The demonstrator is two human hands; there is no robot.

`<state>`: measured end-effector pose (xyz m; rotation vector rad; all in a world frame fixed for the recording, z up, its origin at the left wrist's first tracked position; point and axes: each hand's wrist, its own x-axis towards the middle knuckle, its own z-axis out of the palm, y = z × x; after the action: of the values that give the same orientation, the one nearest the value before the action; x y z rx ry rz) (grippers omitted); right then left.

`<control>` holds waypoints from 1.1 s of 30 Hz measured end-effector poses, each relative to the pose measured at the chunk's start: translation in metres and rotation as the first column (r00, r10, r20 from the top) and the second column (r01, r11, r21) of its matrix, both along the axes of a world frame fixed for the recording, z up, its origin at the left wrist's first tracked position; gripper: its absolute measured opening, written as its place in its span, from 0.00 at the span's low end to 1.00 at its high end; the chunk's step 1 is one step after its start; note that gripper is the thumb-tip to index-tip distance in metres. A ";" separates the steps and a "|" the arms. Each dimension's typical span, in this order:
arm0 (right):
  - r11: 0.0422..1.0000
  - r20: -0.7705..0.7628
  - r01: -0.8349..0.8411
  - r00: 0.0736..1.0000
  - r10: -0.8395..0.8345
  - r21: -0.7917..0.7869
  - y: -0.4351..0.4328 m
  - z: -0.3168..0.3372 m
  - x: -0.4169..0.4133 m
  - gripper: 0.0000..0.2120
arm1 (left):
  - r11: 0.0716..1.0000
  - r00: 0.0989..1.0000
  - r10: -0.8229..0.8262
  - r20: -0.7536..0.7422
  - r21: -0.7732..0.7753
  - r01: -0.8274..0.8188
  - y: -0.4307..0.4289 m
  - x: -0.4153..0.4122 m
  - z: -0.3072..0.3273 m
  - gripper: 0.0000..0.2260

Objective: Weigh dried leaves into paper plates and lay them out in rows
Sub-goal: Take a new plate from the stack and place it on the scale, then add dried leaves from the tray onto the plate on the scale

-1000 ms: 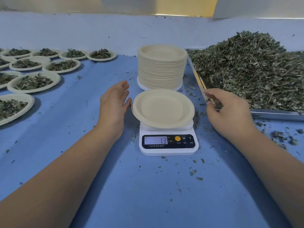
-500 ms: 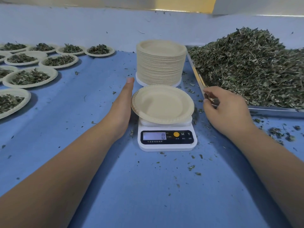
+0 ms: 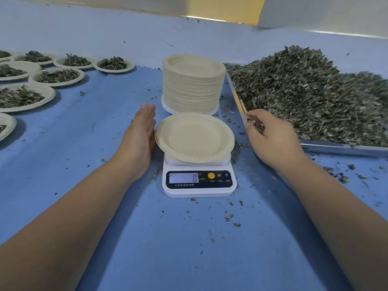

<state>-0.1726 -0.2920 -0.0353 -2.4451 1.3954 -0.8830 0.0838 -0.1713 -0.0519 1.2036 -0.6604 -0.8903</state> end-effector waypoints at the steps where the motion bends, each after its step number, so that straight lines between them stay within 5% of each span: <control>1: 0.998 -0.056 0.011 0.998 -0.008 0.060 -0.010 0.006 0.002 0.17 | 1.000 1.000 0.008 -0.013 -0.005 -0.008 0.001 0.000 0.001 0.27; 6: 0.966 -0.237 0.094 0.971 -0.035 0.240 -0.076 0.024 0.025 0.21 | 0.999 0.997 0.025 -0.067 -0.020 -0.027 0.000 0.004 0.000 0.26; 10: 0.970 -0.315 0.176 0.942 -0.117 0.166 -0.119 0.023 0.034 0.23 | 0.999 0.995 0.035 -0.096 -0.038 -0.038 -0.001 0.007 -0.001 0.25; 15: 0.839 -0.618 0.481 0.749 -0.240 0.257 -0.151 0.009 0.022 0.34 | 0.997 0.986 0.047 -0.157 -0.054 -0.056 -0.004 0.012 -0.001 0.24; 23: 0.866 -0.634 0.339 0.773 -0.033 0.368 -0.128 0.040 0.036 0.21 | 0.999 0.989 0.022 -0.147 -0.044 -0.029 -0.005 0.012 0.000 0.22; 26: 0.820 -0.475 0.271 0.880 0.000 0.503 -0.123 0.061 0.036 0.13 | 0.999 0.991 0.008 -0.136 -0.048 -0.014 -0.004 0.011 -0.001 0.21; 29: 0.882 -0.503 0.253 0.864 -0.021 0.398 -0.121 0.069 0.039 0.09 | 0.999 0.992 0.004 -0.124 -0.048 -0.010 -0.002 0.011 0.000 0.21; 31: 0.946 -0.603 0.245 0.795 -0.071 0.212 -0.119 0.064 0.040 0.16 | 0.999 0.993 0.004 -0.116 -0.042 -0.009 -0.002 0.010 0.000 0.21; 33: 0.933 -0.664 0.264 0.747 -0.038 0.244 -0.113 0.051 0.039 0.28 | 0.999 0.994 0.006 -0.113 -0.034 -0.010 -0.002 0.009 0.002 0.21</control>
<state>-0.1334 -0.4049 0.0159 -2.4828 1.7901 0.2477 0.0929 -0.1729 -0.0504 1.1159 -0.5772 -0.9293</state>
